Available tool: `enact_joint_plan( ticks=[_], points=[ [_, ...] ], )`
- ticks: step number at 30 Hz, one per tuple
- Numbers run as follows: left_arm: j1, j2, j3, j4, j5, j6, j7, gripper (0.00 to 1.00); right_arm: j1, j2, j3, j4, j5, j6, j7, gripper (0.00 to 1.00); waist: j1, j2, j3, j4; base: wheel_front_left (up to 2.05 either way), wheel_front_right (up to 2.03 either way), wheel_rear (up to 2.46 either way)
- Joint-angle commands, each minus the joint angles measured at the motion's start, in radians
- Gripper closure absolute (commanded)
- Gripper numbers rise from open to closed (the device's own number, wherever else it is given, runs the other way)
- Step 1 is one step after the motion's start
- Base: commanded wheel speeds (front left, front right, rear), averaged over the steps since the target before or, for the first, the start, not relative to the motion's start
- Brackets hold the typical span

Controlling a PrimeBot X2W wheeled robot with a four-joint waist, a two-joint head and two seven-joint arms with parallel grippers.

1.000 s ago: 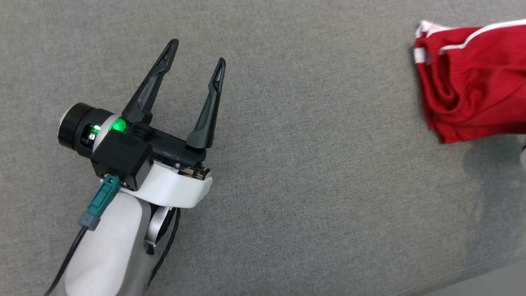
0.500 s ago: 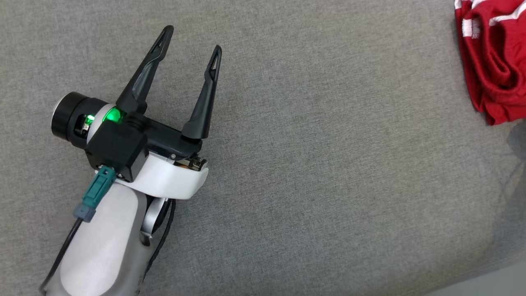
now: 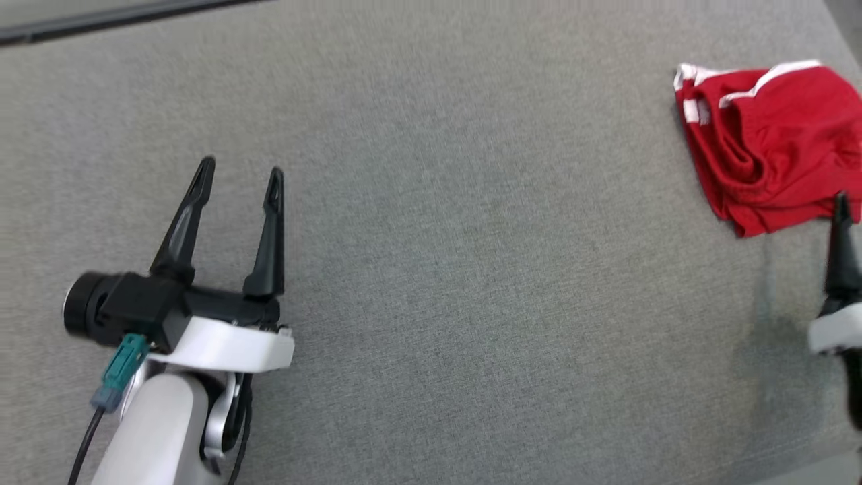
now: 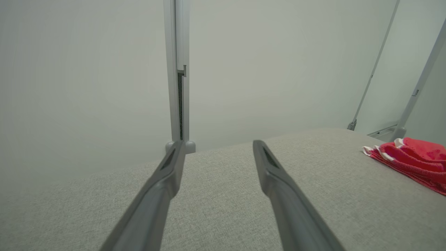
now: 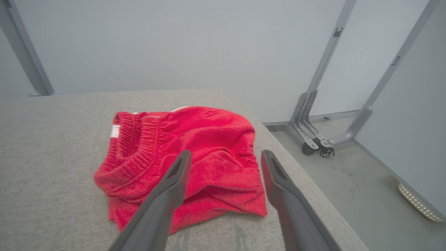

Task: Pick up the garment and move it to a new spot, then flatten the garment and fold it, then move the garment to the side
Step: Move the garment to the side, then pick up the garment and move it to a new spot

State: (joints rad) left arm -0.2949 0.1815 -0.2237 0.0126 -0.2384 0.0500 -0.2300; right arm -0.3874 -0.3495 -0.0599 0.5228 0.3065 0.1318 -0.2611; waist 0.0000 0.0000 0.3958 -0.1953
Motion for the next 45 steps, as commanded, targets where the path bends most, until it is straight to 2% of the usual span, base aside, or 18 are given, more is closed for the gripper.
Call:
enact_joint_plan(
  ticks=[1, 8, 16, 22, 31, 38, 45],
  points=[
    [0.030, 0.007, 0.014, 0.007, -0.011, 0.012, -0.009, 0.00, 0.045, 0.030, -0.003, -0.067, -0.017, -0.002, -0.004, 0.00, 0.0000, 0.0000, -0.062, 0.027, 0.00, 0.00, 0.00],
    [0.111, -0.001, 0.044, 0.028, -0.042, 0.033, -0.019, 0.00, 0.161, 0.100, 0.056, -0.310, -0.064, -0.002, 0.051, 0.00, 0.0000, 0.0000, -0.150, 0.104, 0.00, 0.00, 0.00],
    [0.189, 0.000, 0.068, 0.047, -0.057, 0.050, -0.028, 0.00, 0.274, 0.156, 0.087, -0.464, -0.080, -0.002, 0.128, 0.00, 0.0000, 0.0000, -0.233, 0.179, 0.00, 0.00, 0.00],
    [0.235, 0.010, 0.066, 0.067, -0.065, 0.037, -0.030, 0.00, 0.352, 0.167, 0.089, -0.521, -0.092, -0.002, 0.182, 0.00, 0.0000, 0.0000, -0.296, 0.220, 0.00, 0.00, 0.00],
    [0.326, 0.021, 0.054, 0.086, -0.071, 0.028, -0.029, 0.00, 0.482, 0.185, 0.074, -0.618, -0.107, -0.002, 0.266, 0.00, 0.0000, 0.0000, -0.401, 0.236, 0.00, 0.00, 0.00],
    [0.364, 0.032, 0.051, 0.069, -0.072, 0.041, -0.016, 0.00, 0.553, 0.203, 0.049, -0.690, -0.115, -0.002, 0.297, 0.00, 0.0000, 0.0000, -0.430, 0.233, 0.00, 0.00, 0.00],
    [0.376, 0.038, 0.049, 0.059, -0.081, 0.050, 0.000, 0.00, 0.568, 0.217, 0.044, -0.712, -0.118, -0.002, 0.301, 0.00, 0.0000, 0.0000, -0.439, 0.225, 0.00, 0.00, 0.00]
  ],
)
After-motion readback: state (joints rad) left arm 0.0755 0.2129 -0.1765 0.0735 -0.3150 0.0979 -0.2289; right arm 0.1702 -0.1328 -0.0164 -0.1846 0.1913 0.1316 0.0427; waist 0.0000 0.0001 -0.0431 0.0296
